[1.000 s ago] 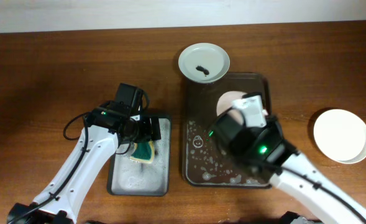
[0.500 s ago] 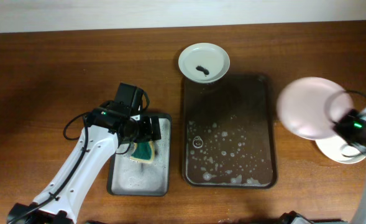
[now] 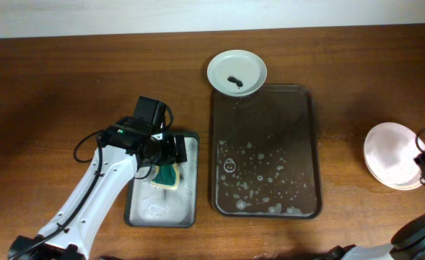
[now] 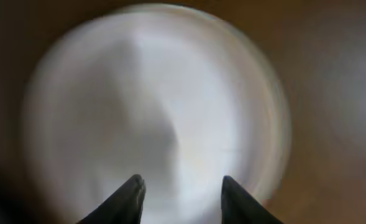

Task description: Clean dirty plates on tray and stack at the side

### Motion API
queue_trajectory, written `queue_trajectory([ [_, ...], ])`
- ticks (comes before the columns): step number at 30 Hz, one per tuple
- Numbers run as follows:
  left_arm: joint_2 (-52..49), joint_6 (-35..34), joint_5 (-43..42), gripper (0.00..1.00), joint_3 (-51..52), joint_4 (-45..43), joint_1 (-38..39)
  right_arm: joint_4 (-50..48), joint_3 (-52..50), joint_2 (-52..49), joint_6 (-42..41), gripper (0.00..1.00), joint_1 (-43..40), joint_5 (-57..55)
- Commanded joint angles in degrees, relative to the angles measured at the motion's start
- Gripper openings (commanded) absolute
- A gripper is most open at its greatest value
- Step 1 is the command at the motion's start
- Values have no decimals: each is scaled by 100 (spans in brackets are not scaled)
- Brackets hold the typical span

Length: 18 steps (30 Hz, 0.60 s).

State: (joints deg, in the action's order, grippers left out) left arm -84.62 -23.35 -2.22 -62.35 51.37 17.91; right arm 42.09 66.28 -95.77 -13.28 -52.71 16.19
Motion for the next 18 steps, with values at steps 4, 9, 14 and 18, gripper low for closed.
queue_trajectory([
  [4,74,33,-39,100,28,9,-20,354,1097,343,732,45,2260,1742],
  [9,74,33,-39,100,28,9,-20,-446,1176,175,592,63,4911,13],
  [14,74,33,-39,100,28,9,-20,-2050,1176,-680,-398,64,6043,-785],
  [18,74,33,-39,100,28,7,-20,-3169,1176,-1672,-1506,66,6148,-546],
])
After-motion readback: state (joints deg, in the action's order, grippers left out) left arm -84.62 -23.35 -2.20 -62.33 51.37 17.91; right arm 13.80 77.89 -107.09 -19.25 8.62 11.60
